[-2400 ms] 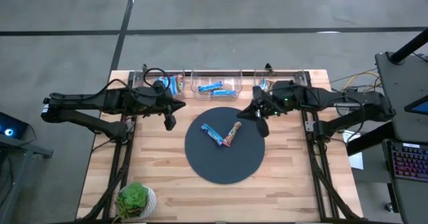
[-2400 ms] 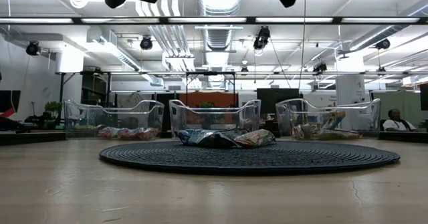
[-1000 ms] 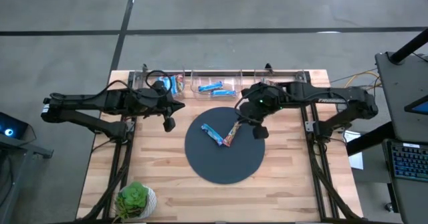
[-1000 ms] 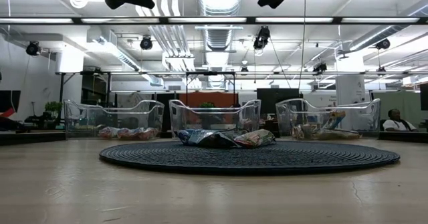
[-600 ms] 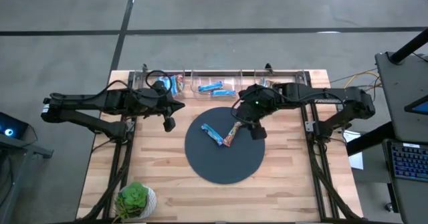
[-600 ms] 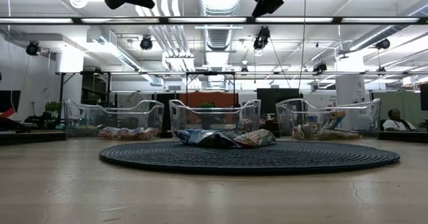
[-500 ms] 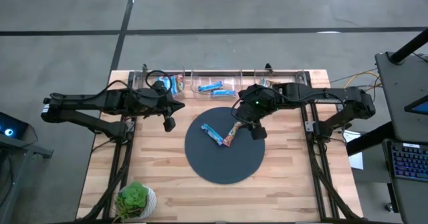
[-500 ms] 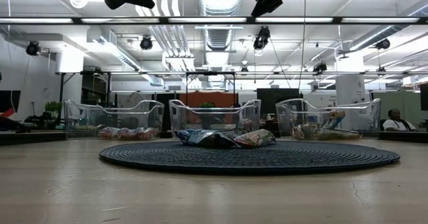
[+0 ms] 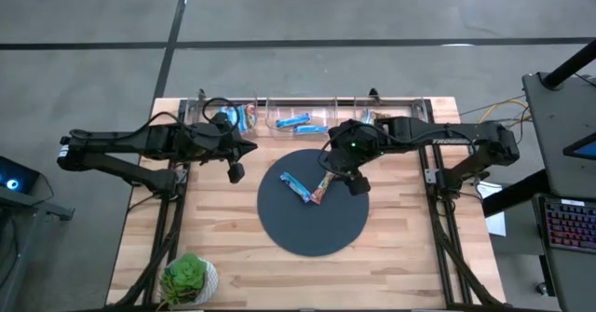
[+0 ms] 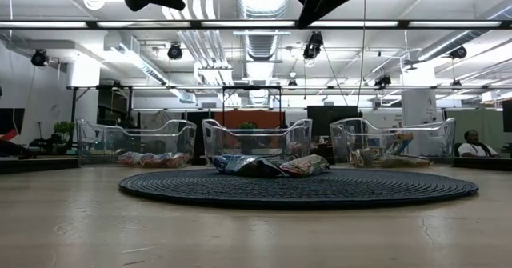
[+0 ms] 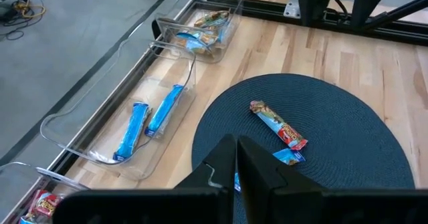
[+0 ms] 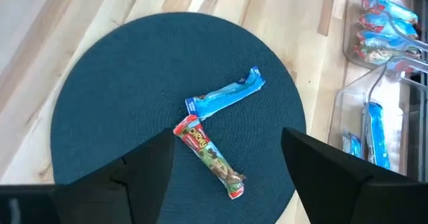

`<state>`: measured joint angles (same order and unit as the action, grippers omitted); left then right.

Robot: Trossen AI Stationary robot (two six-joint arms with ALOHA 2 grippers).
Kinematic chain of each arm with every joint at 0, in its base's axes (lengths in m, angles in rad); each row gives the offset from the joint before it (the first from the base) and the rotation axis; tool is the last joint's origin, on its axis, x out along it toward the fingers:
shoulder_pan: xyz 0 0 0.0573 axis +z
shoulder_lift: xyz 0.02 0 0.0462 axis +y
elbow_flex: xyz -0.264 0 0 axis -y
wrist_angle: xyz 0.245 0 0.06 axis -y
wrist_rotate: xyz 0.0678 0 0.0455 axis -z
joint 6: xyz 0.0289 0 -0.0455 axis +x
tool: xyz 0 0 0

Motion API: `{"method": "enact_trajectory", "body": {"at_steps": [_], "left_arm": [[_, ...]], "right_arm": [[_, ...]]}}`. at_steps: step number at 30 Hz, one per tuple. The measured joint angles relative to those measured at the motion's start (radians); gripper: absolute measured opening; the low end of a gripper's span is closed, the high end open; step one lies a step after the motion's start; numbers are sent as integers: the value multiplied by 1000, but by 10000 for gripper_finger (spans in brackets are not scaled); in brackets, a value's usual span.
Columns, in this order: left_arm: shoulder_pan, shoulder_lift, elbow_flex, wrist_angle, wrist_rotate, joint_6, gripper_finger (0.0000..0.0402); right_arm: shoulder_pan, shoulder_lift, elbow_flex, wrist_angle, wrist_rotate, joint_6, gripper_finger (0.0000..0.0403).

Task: Pick and place Granola Bars by type
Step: Put the red granola bar into the left transparent bin

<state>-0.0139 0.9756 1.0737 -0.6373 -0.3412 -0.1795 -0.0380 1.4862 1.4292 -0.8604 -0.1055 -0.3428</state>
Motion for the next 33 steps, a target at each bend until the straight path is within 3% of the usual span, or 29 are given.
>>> {"method": "enact_trajectory", "body": {"at_steps": [33], "left_arm": [[0,0,0,0,2,0,0]], "right_arm": [[-28,6,-28,-31,3,-135,249]]}}
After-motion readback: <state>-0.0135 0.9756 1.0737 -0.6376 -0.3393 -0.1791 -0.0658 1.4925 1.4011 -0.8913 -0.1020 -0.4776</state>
